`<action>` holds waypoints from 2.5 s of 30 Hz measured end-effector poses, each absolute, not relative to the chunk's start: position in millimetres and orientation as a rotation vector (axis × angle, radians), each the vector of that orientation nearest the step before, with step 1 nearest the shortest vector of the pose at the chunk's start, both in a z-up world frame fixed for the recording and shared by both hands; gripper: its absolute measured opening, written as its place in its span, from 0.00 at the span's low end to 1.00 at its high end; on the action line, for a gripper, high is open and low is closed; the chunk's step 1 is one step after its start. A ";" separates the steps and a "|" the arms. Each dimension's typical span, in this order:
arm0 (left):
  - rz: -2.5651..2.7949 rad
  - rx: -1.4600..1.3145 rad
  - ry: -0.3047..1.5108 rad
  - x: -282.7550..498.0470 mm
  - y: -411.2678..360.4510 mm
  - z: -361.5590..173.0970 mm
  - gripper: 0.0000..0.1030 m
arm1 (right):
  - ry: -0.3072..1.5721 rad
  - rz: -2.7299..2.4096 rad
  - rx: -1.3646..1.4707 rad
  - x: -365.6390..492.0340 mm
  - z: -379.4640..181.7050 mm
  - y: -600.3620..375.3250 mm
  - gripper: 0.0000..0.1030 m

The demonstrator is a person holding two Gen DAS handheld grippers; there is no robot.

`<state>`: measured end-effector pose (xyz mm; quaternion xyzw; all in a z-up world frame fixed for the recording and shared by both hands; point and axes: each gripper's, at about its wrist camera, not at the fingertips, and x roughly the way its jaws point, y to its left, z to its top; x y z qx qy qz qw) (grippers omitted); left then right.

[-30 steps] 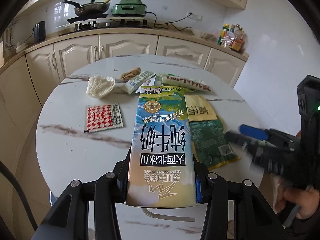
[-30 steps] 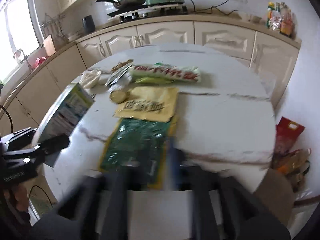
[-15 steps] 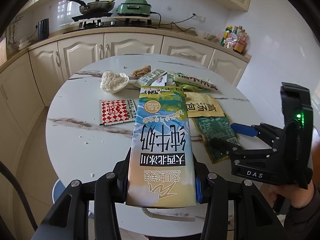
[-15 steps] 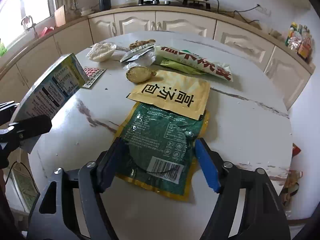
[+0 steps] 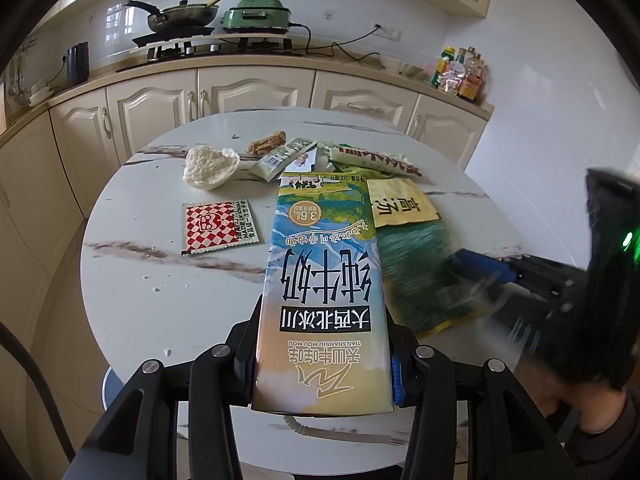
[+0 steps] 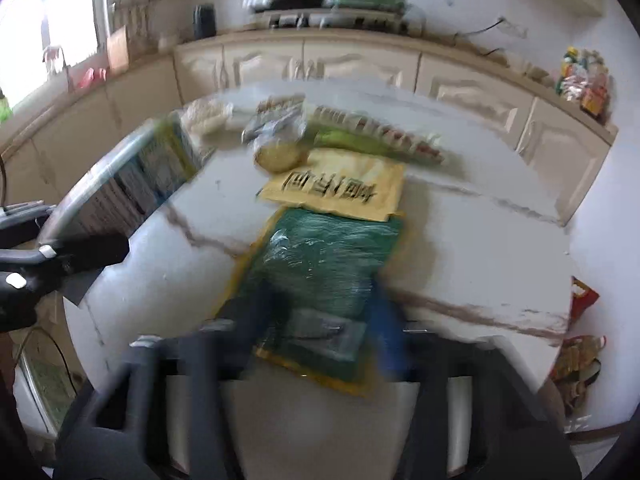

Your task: Collect trash

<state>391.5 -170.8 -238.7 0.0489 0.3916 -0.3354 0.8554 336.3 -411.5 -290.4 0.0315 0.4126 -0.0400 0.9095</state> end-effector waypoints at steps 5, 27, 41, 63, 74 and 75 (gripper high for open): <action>-0.703 0.099 0.817 388.6 -171.2 -237.4 0.43 | 0.914 -0.076 0.108 336.3 -295.0 -423.8 0.01; -0.700 0.156 0.874 379.7 -170.5 -252.8 0.43 | 0.871 0.079 0.329 363.2 -304.3 -424.6 0.38; -0.707 0.162 0.873 385.2 -176.6 -263.5 0.43 | 0.895 0.106 0.643 397.6 -326.4 -445.6 0.18; -0.667 0.104 0.844 389.1 -163.0 -255.1 0.43 | 0.794 0.125 0.498 394.7 -300.0 -419.2 0.01; -0.652 0.041 0.741 389.2 -119.5 -220.0 0.43 | 0.663 0.132 0.266 383.0 -220.3 -375.3 0.01; -0.651 0.034 0.735 389.7 -113.9 -216.6 0.43 | 0.660 0.138 0.248 383.7 -216.1 -370.4 0.01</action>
